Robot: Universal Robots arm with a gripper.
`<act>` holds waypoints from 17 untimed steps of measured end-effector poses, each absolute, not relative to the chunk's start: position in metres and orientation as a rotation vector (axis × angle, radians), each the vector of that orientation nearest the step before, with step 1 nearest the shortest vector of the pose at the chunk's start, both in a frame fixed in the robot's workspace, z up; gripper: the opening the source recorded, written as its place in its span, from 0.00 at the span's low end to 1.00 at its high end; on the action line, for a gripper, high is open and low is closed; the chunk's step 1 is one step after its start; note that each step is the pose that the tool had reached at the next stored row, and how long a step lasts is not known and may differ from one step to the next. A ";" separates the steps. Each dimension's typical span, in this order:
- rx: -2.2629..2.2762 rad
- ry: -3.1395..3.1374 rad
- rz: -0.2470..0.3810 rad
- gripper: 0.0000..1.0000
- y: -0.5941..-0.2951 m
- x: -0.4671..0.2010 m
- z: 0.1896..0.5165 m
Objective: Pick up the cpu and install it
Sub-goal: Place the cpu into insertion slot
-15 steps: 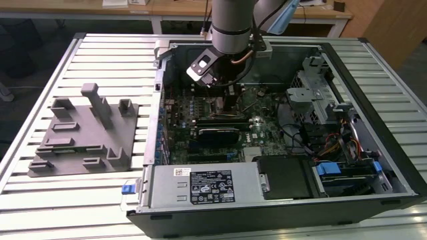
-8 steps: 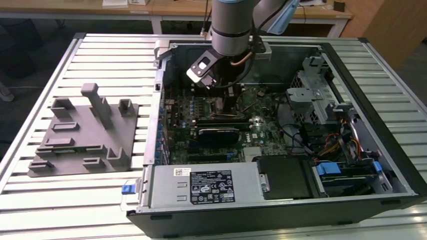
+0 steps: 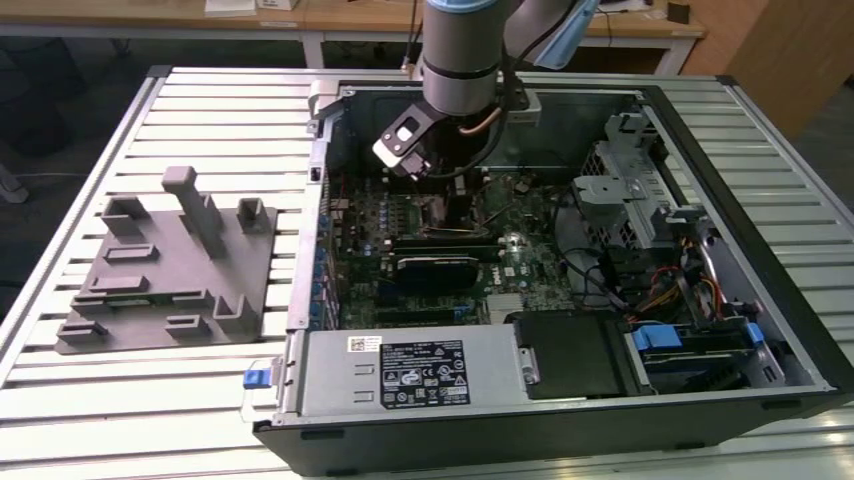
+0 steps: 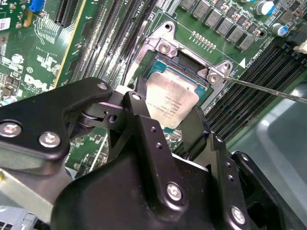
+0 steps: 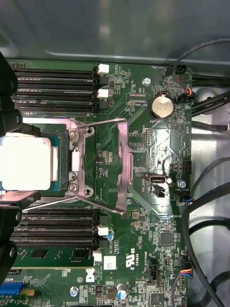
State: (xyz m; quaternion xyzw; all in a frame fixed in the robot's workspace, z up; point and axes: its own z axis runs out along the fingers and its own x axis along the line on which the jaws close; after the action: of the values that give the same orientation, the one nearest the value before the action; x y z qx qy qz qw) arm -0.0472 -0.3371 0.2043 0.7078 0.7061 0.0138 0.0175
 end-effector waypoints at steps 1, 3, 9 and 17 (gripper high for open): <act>2.200 2.193 0.043 0.53 -0.337 -0.047 0.204; 2.201 2.192 0.043 0.53 -0.337 -0.047 0.202; 2.204 2.189 0.043 0.53 -0.336 -0.047 0.199; 2.205 2.187 0.042 0.53 -0.334 -0.047 0.195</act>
State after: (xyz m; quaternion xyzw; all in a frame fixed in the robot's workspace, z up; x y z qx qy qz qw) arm -0.0469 -0.3342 0.1950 0.7099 0.7040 0.0136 0.0176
